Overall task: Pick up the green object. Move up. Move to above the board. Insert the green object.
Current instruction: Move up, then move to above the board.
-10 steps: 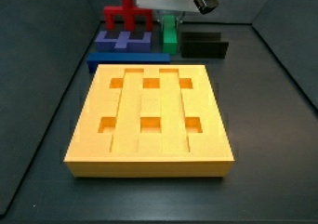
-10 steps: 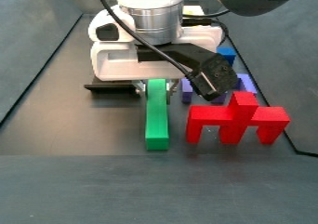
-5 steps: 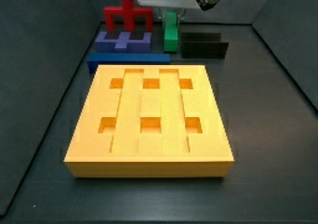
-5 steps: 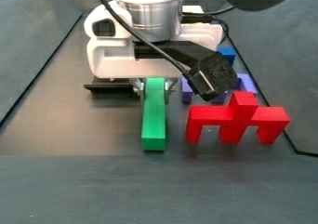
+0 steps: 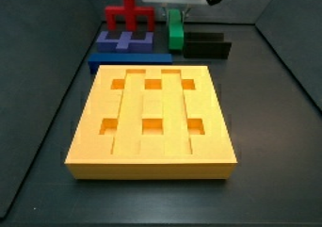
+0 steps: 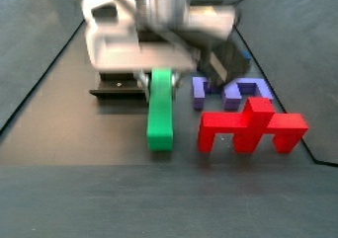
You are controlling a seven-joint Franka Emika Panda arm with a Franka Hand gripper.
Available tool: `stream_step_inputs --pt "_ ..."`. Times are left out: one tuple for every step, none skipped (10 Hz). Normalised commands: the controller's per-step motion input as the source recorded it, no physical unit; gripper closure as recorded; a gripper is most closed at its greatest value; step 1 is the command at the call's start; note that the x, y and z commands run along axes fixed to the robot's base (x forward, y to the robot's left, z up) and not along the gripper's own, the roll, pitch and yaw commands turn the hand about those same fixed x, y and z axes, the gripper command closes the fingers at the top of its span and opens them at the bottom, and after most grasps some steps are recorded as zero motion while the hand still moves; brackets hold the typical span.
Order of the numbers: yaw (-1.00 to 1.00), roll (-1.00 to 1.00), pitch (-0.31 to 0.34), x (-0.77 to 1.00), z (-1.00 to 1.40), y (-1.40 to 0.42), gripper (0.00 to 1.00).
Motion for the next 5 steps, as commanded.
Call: stream_step_inputs --pt "-0.07 0.01 -0.005 -0.01 0.70 0.05 1.00" --pt "-0.03 0.01 -0.021 0.01 0.18 0.03 1.00" --pt "0.00 0.00 0.000 0.00 1.40 0.00 1.00" --pt "0.02 -0.01 0.027 -0.01 1.40 -0.01 1.00" --pt "0.01 -0.01 0.025 -0.03 1.40 -0.01 1.00"
